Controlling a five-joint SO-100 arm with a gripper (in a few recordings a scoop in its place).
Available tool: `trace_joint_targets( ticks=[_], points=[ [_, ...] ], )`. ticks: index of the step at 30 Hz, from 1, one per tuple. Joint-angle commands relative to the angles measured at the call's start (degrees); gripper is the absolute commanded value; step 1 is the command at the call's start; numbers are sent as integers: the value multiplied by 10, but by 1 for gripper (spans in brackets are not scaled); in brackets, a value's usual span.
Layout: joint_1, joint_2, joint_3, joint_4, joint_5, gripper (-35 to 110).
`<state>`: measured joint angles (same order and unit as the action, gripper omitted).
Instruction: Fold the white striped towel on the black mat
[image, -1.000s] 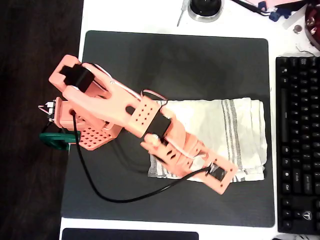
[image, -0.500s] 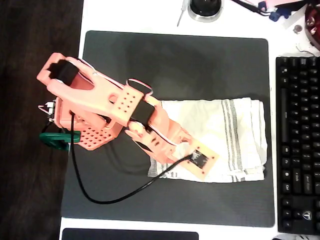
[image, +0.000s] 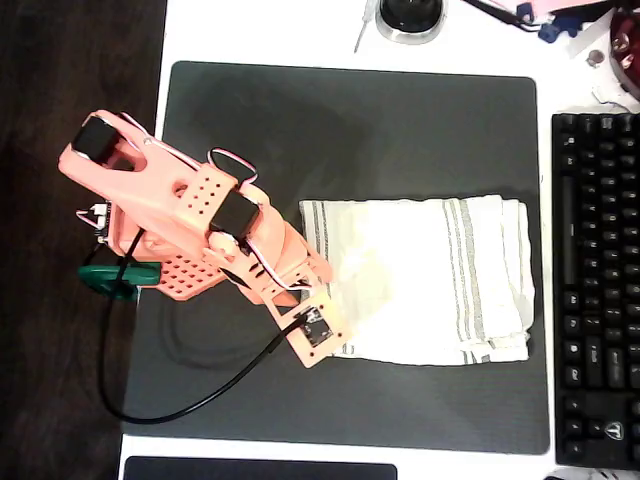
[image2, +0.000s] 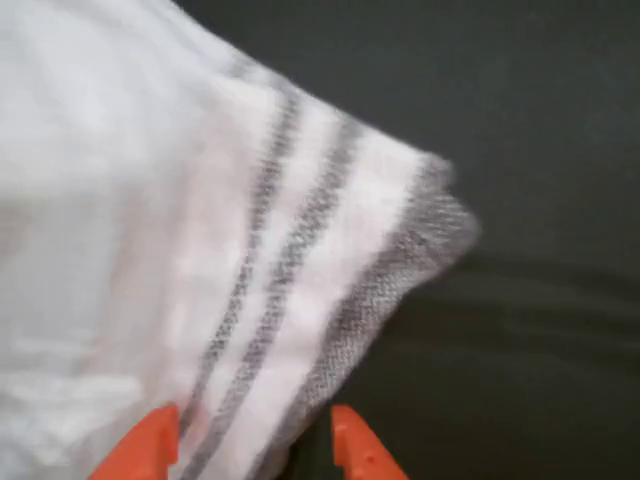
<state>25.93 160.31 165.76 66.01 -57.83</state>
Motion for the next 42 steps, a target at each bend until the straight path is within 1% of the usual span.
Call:
trace_joint_targets(
  ticks=[1,6,12,15,19,26,29,36,39,42],
  points=[
    [-14,-15,13,-4,21,21],
    [-44,-52,31,-52,40,17],
    [-64,-75,79,-107,31,0],
    [-70,-75,83,-111,27,0],
    [-74,-71,40,-69,33,0],
    [-66,9,-56,117,18,0],
    [-58,33,-98,158,15,0],
    [-93,10,-227,200,43,0],
    [-112,-25,-287,197,57,0],
    [-125,-76,-338,163,77,0]
  ],
)
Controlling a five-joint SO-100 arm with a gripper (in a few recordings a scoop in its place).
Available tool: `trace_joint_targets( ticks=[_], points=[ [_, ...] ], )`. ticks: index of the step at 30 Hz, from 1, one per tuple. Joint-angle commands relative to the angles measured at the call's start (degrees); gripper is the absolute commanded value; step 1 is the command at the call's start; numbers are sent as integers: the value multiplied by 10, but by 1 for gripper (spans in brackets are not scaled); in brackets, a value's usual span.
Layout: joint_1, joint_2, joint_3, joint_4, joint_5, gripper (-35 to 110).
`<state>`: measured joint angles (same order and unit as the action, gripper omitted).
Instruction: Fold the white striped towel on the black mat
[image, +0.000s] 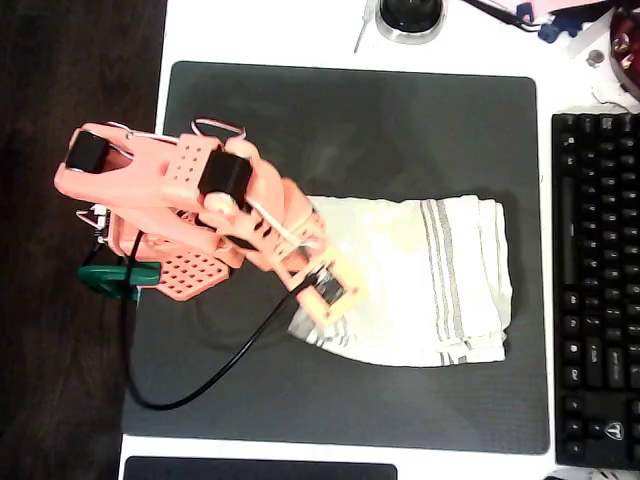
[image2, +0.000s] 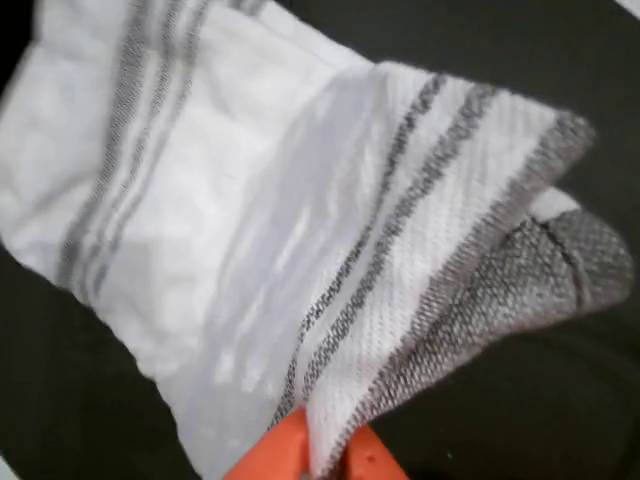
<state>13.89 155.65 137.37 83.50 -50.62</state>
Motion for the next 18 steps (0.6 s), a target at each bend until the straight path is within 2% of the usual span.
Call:
trace_joint_targets(
  ticks=[1,6,18],
  points=[
    [-8,-47,-64,-33,15,0],
    [-35,-152,-126,-140,61,0],
    [-57,-516,-342,-309,103,0]
  ],
)
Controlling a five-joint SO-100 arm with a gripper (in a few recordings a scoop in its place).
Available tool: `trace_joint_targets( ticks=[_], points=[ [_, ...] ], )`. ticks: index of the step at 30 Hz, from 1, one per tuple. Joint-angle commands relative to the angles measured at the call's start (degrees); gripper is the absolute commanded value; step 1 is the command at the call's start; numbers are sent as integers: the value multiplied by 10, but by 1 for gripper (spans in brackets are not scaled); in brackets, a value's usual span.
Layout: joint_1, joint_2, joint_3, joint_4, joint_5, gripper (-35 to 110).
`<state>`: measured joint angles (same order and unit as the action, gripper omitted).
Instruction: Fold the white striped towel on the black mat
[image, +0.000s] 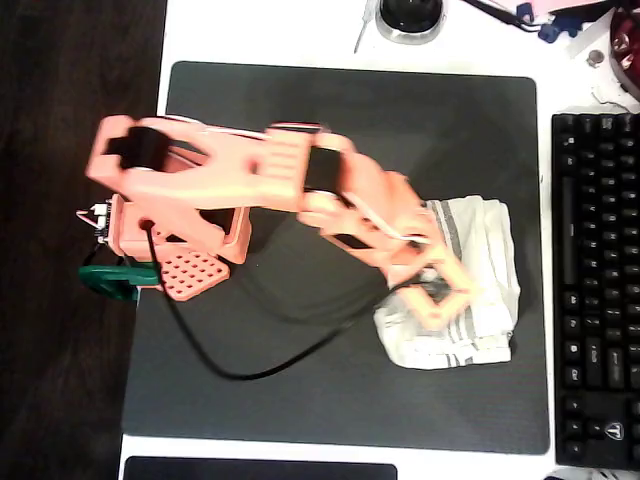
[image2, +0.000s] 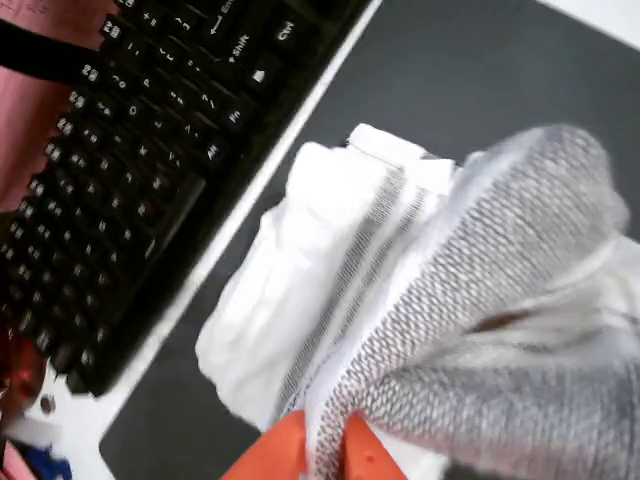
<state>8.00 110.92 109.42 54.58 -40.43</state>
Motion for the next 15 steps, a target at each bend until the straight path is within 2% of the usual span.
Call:
trace_joint_targets(
  ticks=[1,11,15],
  points=[
    [3,-105,-83,-34,3,0],
    [0,-387,-235,-171,21,0],
    [2,-412,-221,-211,10,13]
  ],
)
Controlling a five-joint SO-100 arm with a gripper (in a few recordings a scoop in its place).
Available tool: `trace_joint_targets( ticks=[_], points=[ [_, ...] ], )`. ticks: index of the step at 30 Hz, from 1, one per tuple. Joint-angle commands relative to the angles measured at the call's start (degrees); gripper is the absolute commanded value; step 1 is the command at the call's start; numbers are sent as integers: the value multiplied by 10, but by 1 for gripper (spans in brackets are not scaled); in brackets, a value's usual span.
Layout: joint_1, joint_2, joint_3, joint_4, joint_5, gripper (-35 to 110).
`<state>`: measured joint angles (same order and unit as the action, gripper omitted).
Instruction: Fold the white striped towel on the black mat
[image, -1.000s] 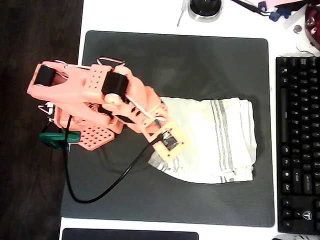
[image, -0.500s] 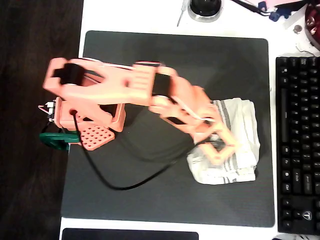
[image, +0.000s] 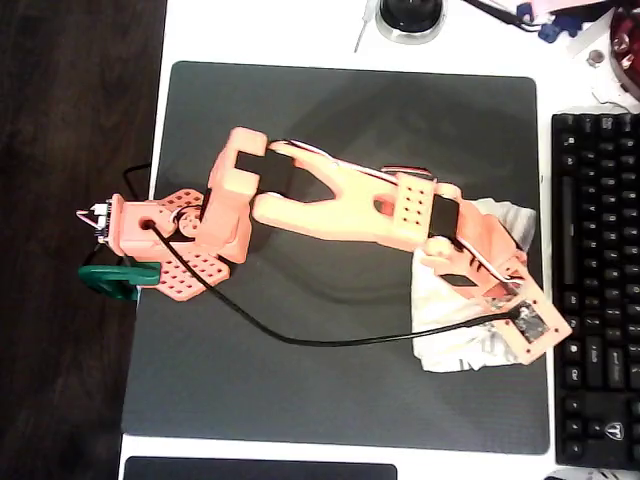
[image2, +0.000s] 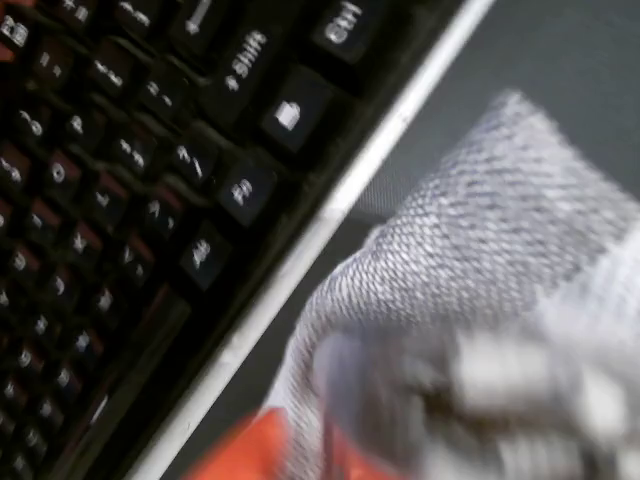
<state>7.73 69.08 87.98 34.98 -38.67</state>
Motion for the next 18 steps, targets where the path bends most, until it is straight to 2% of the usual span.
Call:
trace_joint_targets(
  ticks=[1,5,12,15,18],
  points=[
    [5,6,0,-12,-20,17],
    [12,51,40,0,-52,25],
    [11,231,128,36,-123,31],
    [-15,278,165,15,-206,32],
    [-51,262,158,-5,-232,31]
  ],
)
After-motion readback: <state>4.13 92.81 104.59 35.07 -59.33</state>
